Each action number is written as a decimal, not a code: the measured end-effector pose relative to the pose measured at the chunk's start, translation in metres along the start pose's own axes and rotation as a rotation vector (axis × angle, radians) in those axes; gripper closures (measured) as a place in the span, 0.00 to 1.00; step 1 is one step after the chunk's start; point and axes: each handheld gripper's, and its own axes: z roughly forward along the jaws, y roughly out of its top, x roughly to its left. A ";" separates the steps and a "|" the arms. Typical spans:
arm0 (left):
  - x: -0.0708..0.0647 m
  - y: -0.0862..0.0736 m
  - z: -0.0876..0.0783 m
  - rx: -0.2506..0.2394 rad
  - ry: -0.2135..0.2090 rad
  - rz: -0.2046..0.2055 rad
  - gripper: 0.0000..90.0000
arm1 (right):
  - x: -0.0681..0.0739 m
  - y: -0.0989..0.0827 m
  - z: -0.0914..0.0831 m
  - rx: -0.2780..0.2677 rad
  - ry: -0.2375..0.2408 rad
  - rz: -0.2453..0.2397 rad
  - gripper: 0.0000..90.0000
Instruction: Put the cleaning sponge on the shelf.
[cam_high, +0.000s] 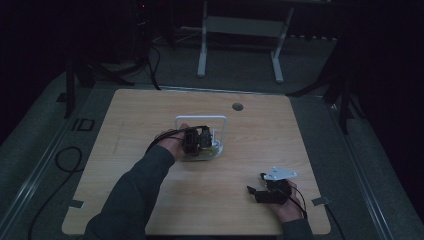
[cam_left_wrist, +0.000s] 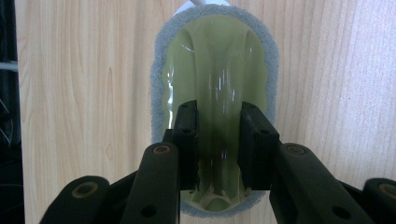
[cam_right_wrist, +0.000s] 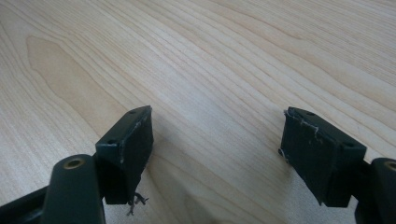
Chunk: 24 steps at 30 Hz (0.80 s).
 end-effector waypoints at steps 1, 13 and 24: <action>0.000 0.000 0.000 0.000 0.000 0.000 0.79 | 0.000 0.000 0.000 0.000 0.000 0.000 0.27; 0.003 0.003 0.005 -0.010 0.008 0.020 0.79 | 0.000 0.000 0.000 0.000 0.000 0.000 0.27; 0.006 0.004 0.008 -0.008 0.018 0.025 0.79 | 0.000 0.000 0.000 0.000 0.000 -0.001 0.27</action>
